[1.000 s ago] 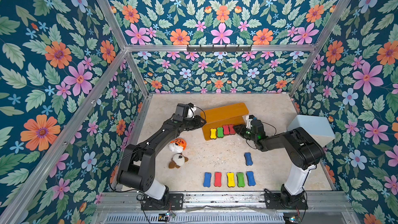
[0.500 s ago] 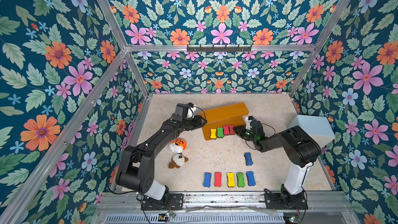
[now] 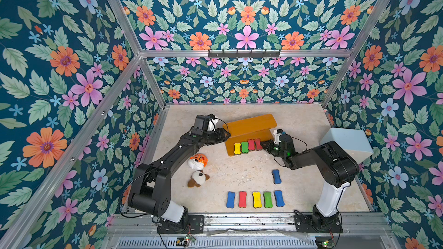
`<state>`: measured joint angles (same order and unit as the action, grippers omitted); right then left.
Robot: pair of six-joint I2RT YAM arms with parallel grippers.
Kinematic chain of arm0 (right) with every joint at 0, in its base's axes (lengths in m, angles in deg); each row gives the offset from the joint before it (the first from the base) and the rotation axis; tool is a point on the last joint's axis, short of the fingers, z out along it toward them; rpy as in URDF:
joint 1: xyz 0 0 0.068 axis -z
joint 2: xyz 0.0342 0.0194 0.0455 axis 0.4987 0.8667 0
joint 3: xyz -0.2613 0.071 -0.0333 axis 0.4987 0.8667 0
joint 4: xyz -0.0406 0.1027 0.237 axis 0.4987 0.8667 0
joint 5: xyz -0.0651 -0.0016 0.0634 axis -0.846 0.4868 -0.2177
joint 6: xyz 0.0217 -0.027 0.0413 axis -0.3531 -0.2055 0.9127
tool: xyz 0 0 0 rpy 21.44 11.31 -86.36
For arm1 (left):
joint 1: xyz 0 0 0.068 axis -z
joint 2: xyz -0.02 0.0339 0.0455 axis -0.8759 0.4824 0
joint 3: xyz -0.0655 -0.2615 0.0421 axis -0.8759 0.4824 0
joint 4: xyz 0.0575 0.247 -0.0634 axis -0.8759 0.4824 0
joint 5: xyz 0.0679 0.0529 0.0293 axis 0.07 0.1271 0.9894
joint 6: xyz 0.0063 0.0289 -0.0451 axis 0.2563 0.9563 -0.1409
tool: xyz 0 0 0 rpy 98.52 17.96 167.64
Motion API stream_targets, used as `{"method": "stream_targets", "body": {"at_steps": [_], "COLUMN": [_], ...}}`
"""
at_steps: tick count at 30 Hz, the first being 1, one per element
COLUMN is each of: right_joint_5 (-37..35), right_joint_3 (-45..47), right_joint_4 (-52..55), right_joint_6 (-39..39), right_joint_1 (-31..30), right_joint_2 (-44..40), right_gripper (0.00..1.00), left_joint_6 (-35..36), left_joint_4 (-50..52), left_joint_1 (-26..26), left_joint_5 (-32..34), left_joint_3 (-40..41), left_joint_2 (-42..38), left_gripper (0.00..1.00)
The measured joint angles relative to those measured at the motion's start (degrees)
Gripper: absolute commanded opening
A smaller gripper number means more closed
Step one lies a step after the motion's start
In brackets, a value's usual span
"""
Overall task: Remove the whiteboard erasers from the shelf
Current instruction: Pick up the whiteboard eraser from the shelf, then place the whiteboard eraser at the center of the board.
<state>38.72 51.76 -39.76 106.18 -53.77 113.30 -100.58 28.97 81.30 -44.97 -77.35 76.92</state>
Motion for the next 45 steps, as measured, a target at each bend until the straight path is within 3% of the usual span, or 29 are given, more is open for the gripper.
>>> {"method": "stream_targets", "body": {"at_steps": [13, 28, 35, 45], "right_joint_5": [-6.58, -19.23, -23.96, -29.70], "right_joint_3": [8.90, 20.83, 22.75, 24.15], "right_joint_4": [2.62, 9.70, 15.63, 20.63], "right_joint_6": [3.06, 9.09, 10.58, 13.46], "right_joint_1": [-2.16, -13.92, -16.68, -24.11], "right_joint_2": [-12.48, -30.93, -38.93, -42.91], "right_gripper": [0.00, 0.00, 0.00, 0.00], "left_joint_6": [0.74, 2.29, 2.23, 2.08], "left_joint_4": [1.40, 3.06, 2.99, 2.58], "left_joint_1": [0.00, 0.00, -0.02, 0.00], "left_joint_5": [2.16, 5.90, 6.12, 6.32], "left_joint_3": [0.00, -0.11, -0.11, -0.35], "left_joint_2": [-1.62, -2.54, -3.15, -4.33], "left_gripper": [0.65, 0.67, 0.68, 0.68]}}
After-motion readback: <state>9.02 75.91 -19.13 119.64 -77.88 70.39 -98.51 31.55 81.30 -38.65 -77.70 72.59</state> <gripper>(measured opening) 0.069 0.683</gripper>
